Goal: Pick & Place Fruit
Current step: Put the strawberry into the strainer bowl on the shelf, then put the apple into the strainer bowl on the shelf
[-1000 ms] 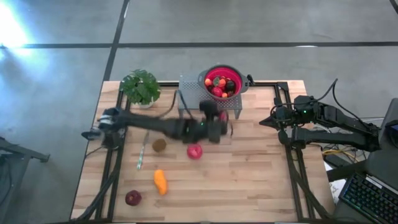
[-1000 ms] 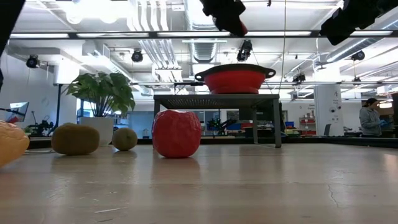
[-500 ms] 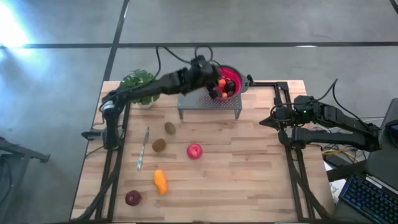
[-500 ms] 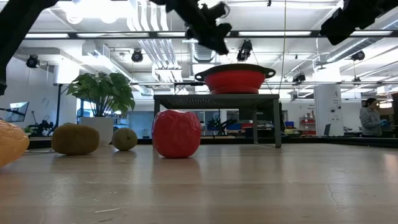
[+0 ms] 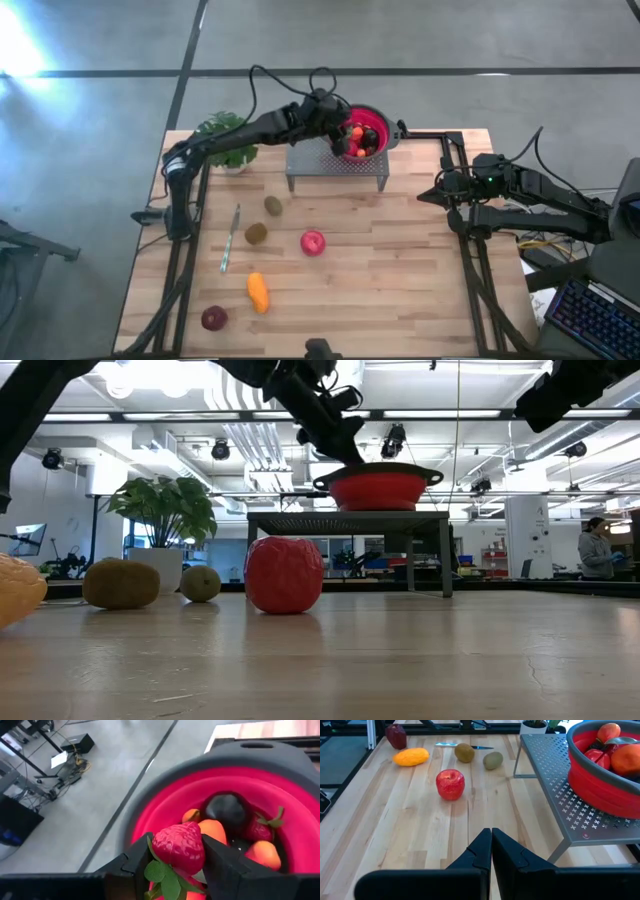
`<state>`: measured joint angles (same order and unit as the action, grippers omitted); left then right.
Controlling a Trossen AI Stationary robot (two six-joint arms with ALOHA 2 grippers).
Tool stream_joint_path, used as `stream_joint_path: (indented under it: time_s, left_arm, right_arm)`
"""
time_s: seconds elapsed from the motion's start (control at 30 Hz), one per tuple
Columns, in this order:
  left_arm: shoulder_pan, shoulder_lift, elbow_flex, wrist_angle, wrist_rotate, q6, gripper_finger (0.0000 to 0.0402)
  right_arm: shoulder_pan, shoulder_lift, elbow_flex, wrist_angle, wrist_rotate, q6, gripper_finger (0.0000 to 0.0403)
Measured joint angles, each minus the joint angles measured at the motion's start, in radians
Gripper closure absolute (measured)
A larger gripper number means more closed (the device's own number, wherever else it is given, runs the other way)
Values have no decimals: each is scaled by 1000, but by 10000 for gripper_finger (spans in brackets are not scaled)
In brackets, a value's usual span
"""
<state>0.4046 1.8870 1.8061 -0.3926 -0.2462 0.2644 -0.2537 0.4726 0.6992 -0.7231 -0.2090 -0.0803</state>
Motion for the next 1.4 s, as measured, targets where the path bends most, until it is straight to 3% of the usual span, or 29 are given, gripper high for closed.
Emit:
stream_joint_path:
  time_s: [0.33,0.7,1.0,1.4]
  left_arm:
    - [-1,1,-70,17,0,24,246]
    - [-4,-5,-65,13,-3,60,167]
    - [-58,-153,-64,-5,-7,97,168]
    - [-288,-360,-78,-350,-5,23,168]
  right_arm:
    - [0,0,0,0,0,1,394]
    - [0,0,0,0,0,-1,394]
    - [0,0,0,0,0,1,394]
    - [0,0,0,0,0,0,394]
